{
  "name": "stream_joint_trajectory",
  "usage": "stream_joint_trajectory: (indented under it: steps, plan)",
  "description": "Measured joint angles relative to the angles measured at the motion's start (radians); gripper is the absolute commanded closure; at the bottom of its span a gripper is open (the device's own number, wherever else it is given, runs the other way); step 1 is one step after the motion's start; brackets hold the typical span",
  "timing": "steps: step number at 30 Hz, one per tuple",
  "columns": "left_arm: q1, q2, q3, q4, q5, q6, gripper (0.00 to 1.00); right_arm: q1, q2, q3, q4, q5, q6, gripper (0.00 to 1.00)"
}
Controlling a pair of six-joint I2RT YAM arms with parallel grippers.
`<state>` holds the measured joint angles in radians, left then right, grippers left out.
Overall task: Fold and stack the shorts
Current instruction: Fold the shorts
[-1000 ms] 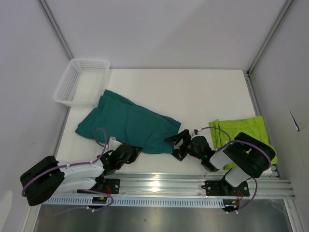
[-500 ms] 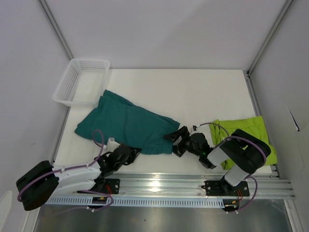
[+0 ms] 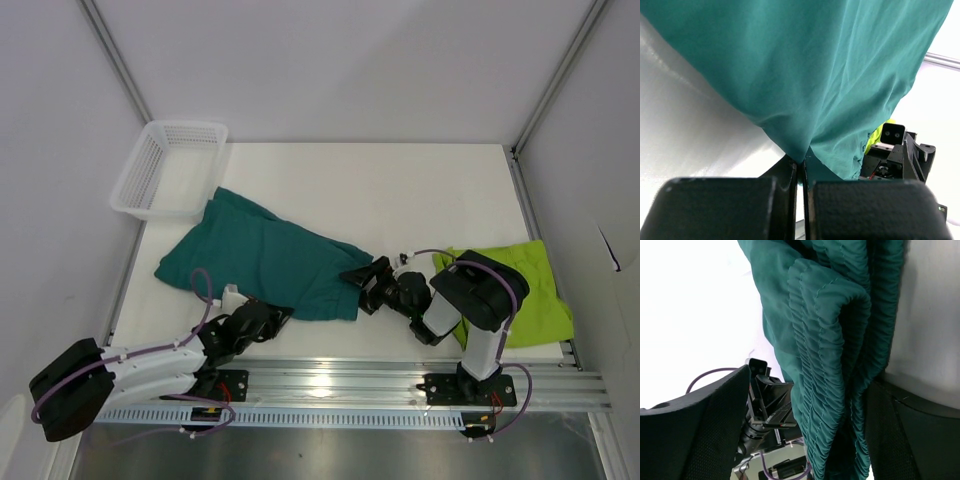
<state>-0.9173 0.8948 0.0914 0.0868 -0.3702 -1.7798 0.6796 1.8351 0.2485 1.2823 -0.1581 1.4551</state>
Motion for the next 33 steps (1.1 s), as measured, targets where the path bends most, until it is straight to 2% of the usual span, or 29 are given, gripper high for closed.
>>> stream_joint_trajectory:
  steps: [8,9,11,15,16,17,18,19,20,23,28,30,33]
  plan:
    - [0.000,0.003,0.000,-0.008,0.001,0.002,1.00,-0.018,0.122,0.000,0.161,-0.026,0.009,0.35]
    - [0.000,0.006,0.000,-0.007,0.003,0.002,1.00,-0.021,0.135,0.000,0.173,-0.029,0.009,0.45]
    - [0.000,0.012,0.000,-0.006,0.007,0.002,1.00,-0.027,0.156,-0.002,0.179,-0.034,-0.002,0.51]
    - [0.000,0.017,0.000,-0.004,0.010,0.002,0.99,-0.037,0.170,-0.007,0.159,-0.040,-0.028,0.83]
    - [0.000,0.023,0.000,0.001,0.012,0.002,0.98,-0.041,0.169,-0.010,0.148,-0.043,-0.035,0.90]
    - [-0.001,0.029,0.002,0.003,0.014,0.002,0.94,-0.044,0.167,-0.009,0.142,-0.049,-0.037,1.00]
    - [-0.001,0.040,0.004,0.006,0.015,0.006,0.76,-0.047,0.156,-0.008,0.121,-0.054,-0.047,1.00]
    - [-0.001,0.055,0.008,0.007,0.018,0.017,0.65,-0.051,0.140,-0.008,0.095,-0.059,-0.058,1.00]
    - [-0.002,0.072,0.014,0.008,0.019,0.025,0.48,-0.058,0.118,-0.008,0.063,-0.061,-0.069,1.00]
    - [-0.003,0.105,0.064,0.039,0.020,0.045,0.27,-0.086,0.002,0.006,-0.115,-0.064,-0.121,1.00]
    - [-0.001,0.129,0.110,0.029,0.028,0.114,0.21,-0.106,-0.264,0.086,-0.595,-0.030,-0.261,1.00]
    - [0.002,0.113,0.124,-0.005,0.028,0.149,0.21,-0.109,-0.384,0.133,-0.801,0.006,-0.328,1.00]
    - [0.010,0.058,0.149,-0.062,0.022,0.206,0.21,-0.134,-0.500,0.197,-1.025,0.033,-0.422,1.00]
